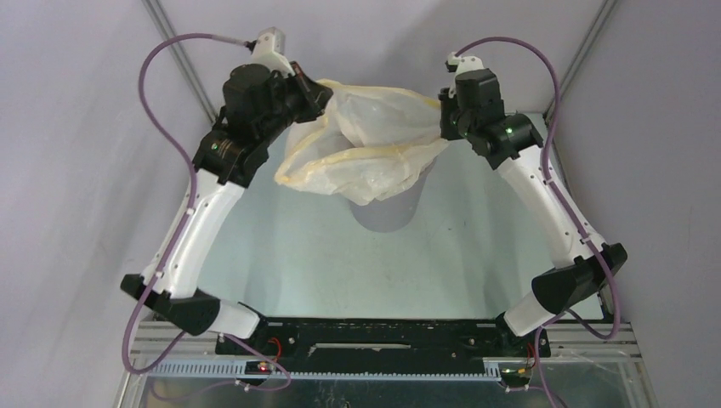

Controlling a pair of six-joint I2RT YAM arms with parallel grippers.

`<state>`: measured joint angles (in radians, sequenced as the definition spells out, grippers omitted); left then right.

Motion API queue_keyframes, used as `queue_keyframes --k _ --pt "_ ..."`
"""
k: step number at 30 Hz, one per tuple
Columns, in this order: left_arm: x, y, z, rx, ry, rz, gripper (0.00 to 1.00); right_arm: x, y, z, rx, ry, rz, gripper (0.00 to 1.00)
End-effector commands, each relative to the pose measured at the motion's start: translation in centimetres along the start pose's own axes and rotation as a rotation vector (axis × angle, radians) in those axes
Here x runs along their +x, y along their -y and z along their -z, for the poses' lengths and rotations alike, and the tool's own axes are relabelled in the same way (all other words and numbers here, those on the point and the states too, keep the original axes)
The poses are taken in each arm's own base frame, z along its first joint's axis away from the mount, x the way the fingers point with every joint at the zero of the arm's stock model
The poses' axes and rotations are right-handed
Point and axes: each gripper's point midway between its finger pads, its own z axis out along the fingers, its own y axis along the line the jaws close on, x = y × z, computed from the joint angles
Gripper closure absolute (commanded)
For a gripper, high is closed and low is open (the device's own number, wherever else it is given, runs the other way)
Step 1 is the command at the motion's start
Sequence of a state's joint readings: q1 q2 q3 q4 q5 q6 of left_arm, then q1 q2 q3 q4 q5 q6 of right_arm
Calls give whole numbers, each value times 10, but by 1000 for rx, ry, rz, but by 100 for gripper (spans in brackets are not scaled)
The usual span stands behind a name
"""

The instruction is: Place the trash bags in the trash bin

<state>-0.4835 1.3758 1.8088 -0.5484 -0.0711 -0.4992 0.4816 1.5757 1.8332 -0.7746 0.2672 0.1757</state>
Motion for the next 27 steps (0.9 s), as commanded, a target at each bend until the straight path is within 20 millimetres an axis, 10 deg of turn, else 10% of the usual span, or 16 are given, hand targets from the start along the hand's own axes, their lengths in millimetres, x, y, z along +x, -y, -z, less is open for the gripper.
queue_keyframes --k 1,8,16,27 --pt "-10 40 -11 169 -28 64 100 13 1 -4 -94 -67 -53 75" --pt "0 45 -46 178 -71 66 100 10 0 5 -154 -58 -48 43" --pt "-38 83 -43 305 -15 149 100 -14 -3 38 -208 31 -38 39" --pt "-32 97 -60 375 -47 229 100 -23 -42 110 -225 191 253 13"
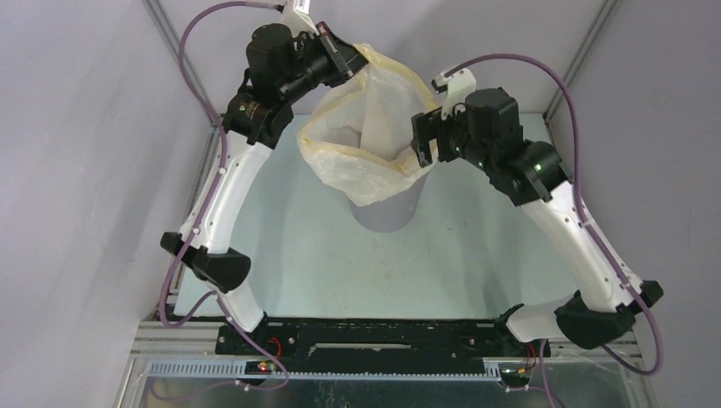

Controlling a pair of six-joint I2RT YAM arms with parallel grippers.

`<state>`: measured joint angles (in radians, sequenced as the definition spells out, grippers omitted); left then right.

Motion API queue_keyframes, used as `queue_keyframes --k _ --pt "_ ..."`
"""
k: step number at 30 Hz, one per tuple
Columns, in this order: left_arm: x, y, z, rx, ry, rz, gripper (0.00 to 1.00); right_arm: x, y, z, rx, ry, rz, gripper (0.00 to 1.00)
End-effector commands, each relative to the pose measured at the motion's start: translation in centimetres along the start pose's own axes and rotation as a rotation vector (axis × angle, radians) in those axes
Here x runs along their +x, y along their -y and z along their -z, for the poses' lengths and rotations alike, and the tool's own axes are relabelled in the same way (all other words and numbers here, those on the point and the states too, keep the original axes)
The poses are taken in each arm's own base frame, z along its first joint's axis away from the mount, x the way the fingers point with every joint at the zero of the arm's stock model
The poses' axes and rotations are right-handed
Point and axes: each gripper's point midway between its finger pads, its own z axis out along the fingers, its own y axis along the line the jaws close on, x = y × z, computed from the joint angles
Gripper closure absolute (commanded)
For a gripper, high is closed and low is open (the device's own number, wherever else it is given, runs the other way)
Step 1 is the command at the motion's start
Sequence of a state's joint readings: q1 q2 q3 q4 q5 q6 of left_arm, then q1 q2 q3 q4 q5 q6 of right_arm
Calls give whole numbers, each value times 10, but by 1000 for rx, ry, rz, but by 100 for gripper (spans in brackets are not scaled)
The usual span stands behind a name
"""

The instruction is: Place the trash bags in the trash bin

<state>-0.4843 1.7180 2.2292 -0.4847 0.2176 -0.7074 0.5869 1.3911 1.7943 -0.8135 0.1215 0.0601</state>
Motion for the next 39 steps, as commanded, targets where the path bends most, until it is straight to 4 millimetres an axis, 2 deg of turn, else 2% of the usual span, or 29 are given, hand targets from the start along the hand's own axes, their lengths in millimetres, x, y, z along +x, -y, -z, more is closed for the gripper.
queue_keyframes --k 1,5,8,10,13,18,19,20,23,25,27,30,32,35,39 --pt "-2 12 -2 57 0 32 100 -19 -17 32 -27 101 153 13" --pt "-1 9 -2 47 2 30 100 -11 -83 34 -256 116 259 11" --pt "-1 10 -1 49 2 33 100 2 -123 22 -350 84 319 2" --pt "0 10 0 49 -1 32 100 13 -141 9 -366 50 346 0" --pt "1 9 2 47 -3 27 99 29 -154 -14 -329 0 377 0" --pt "2 6 3 48 -12 29 99 45 -149 -47 -214 -53 406 1" --pt "2 6 4 47 -13 29 99 47 -147 -51 -199 -60 410 7" --pt "2 6 4 47 -12 29 99 49 -146 -54 -186 -65 414 18" --pt "2 4 3 43 -15 29 99 44 -137 -58 -147 -54 400 61" --pt "3 2 2 41 -16 31 99 36 -127 -58 -118 -35 381 79" --pt "2 1 2 42 -14 30 99 26 -113 -56 -73 -11 356 90" --pt "0 0 1 41 -11 31 99 17 -88 -55 -13 0 316 96" --pt "-2 0 2 44 -9 26 99 18 -71 -59 24 -17 308 97" --pt "-5 -4 3 36 -2 23 99 29 -44 -71 125 -70 328 99" --pt "-1 -13 2 19 -13 23 99 53 -23 -87 238 -156 403 100"
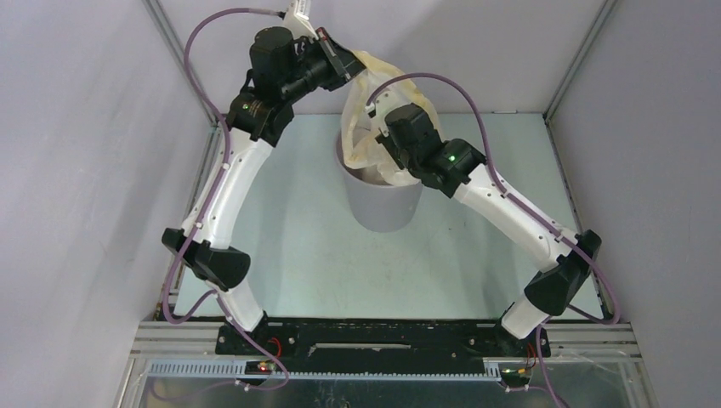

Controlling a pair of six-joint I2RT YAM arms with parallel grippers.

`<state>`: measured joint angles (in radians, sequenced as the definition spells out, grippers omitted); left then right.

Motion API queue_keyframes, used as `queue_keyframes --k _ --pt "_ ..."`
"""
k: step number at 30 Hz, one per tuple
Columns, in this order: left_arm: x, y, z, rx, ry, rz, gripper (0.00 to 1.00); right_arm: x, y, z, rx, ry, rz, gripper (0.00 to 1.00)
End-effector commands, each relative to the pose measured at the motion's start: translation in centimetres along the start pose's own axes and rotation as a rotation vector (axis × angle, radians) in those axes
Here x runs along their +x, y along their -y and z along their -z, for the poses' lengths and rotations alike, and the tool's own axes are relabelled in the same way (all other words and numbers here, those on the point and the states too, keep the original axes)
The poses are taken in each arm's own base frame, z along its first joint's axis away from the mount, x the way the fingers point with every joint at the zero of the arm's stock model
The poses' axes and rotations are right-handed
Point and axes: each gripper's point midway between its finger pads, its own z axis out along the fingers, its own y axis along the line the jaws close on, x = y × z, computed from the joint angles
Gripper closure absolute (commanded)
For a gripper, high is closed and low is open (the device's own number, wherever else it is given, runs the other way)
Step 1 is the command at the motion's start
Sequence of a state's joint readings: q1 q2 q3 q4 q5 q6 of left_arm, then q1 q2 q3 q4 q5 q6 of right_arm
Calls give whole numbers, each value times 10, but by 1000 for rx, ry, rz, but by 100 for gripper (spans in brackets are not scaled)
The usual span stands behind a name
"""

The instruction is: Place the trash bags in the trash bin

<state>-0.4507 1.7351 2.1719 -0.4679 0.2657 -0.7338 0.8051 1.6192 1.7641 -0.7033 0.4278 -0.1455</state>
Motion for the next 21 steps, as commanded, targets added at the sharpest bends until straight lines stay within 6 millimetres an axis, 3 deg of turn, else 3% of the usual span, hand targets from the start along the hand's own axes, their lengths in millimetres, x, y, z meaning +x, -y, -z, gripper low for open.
queue_keyframes --k 1,7,10,14,21 --pt "-12 10 13 37 33 -19 99 19 16 -13 128 -75 75 100" --pt "3 -32 13 -59 7 -18 99 54 -22 -30 -7 -150 179 99" --pt "3 -54 19 -114 17 -16 99 60 -28 -38 -36 -167 177 99" --pt "-2 -69 24 -147 30 -14 99 52 -27 -43 -66 -146 147 99" --pt "-13 -81 30 -171 49 -13 99 14 -18 -45 -19 -25 151 97"
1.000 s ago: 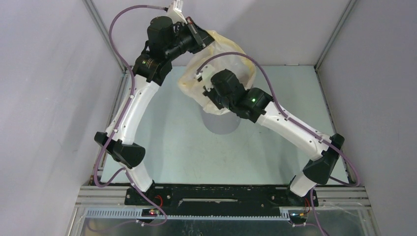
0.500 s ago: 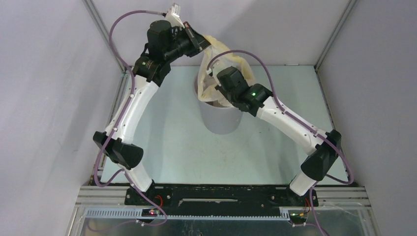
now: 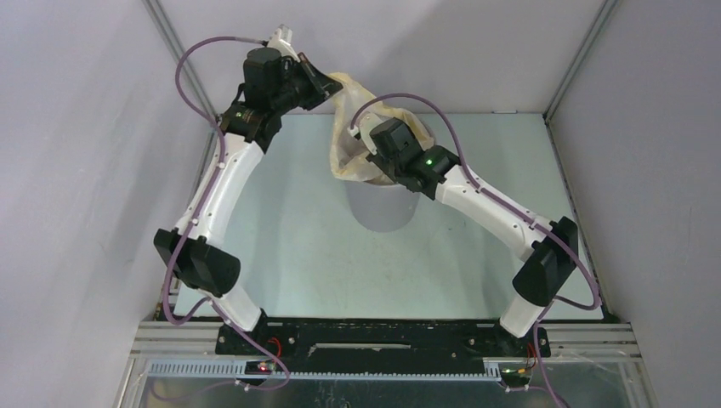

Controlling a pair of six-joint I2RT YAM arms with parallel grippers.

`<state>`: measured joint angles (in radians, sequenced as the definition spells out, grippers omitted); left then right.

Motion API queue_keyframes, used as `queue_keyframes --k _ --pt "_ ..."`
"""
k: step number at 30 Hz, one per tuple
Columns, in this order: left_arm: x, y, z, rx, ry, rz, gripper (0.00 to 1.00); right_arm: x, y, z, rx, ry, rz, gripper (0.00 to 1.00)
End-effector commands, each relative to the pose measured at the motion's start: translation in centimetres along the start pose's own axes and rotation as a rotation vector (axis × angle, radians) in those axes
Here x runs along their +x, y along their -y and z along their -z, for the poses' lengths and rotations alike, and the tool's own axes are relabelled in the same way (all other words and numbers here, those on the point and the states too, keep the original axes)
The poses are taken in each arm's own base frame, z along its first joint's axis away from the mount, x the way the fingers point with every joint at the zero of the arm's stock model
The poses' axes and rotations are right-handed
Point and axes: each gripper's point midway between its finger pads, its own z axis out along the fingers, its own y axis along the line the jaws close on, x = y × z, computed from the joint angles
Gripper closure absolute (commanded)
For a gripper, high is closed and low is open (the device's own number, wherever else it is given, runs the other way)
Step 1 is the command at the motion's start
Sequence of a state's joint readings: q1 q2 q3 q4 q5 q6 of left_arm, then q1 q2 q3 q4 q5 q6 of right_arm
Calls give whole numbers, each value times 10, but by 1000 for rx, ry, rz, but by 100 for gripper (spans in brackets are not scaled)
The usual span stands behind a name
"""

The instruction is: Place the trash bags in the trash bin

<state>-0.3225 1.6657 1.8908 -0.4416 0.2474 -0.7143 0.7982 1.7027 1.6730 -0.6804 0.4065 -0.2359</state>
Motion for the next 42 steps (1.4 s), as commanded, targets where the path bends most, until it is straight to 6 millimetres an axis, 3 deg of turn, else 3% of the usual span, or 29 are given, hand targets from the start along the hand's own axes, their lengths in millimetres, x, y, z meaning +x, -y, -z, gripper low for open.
queue_keyframes --k 1,6,11,15,18,21,24,29,36,37,39,42 --pt "-31 20 28 51 91 -46 99 -36 11 -4 42 111 13 98" --pt "-29 13 29 36 85 -45 99 -23 5 -37 8 51 15 98" --pt "-25 9 27 30 73 -46 99 -12 -7 -42 -95 23 -36 97" --pt "-25 9 27 37 69 -48 99 -23 3 -21 -90 63 -49 92" --pt "-27 12 32 45 74 -47 100 -37 15 5 -87 122 -59 76" --pt "-31 17 40 55 87 -53 99 -47 23 30 -97 173 -66 71" --pt "-34 22 49 64 100 -62 99 -48 17 48 -164 202 -34 75" --pt "-35 25 58 68 113 -71 99 -44 8 65 -222 219 -17 93" --pt "-33 27 69 70 112 -82 99 -42 7 82 -235 236 -38 93" --pt "-32 27 71 70 112 -82 99 -43 8 83 -231 244 -45 88" --pt "-30 27 72 73 109 -82 99 -46 15 85 -222 257 -79 67" --pt "-27 28 76 82 101 -84 99 -54 29 89 -209 259 -185 60"
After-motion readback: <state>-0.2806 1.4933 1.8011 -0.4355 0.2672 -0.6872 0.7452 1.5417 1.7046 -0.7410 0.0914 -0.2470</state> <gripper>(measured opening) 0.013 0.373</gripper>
